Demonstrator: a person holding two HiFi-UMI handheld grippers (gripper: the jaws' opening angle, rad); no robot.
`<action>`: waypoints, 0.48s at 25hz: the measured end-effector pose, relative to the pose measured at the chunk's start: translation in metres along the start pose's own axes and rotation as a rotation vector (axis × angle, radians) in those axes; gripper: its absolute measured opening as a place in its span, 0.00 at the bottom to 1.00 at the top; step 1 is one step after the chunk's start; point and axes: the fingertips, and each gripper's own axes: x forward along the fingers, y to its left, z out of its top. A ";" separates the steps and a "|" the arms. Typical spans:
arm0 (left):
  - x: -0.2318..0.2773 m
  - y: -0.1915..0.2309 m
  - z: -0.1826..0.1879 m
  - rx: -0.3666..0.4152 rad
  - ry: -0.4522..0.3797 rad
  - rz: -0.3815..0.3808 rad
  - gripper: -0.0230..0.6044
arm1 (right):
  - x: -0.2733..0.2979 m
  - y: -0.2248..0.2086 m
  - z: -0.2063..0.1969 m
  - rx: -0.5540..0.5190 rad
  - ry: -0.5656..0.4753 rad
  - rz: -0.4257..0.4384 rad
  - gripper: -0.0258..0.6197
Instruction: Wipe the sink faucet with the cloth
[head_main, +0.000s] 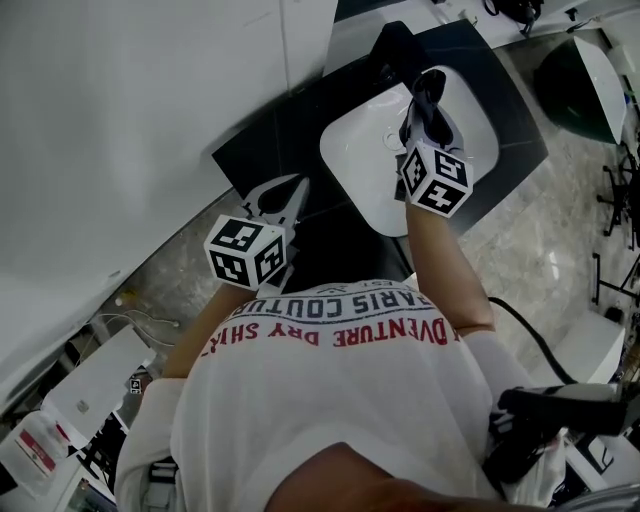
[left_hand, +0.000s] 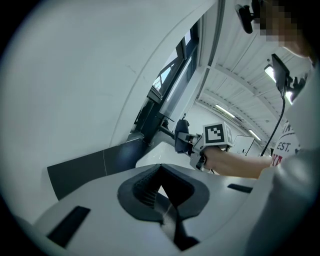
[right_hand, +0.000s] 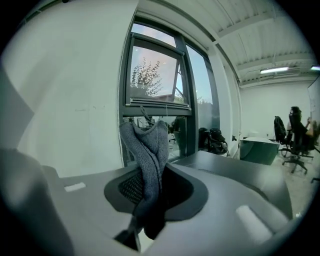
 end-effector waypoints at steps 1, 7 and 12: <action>0.002 -0.001 -0.001 0.001 0.003 -0.002 0.04 | -0.002 -0.009 -0.003 0.000 -0.002 -0.014 0.16; 0.008 -0.006 -0.003 0.011 0.011 -0.024 0.04 | -0.002 -0.022 -0.011 0.015 -0.009 -0.029 0.16; 0.001 -0.008 -0.001 0.017 -0.015 -0.005 0.04 | -0.012 -0.007 -0.002 0.041 -0.040 0.036 0.16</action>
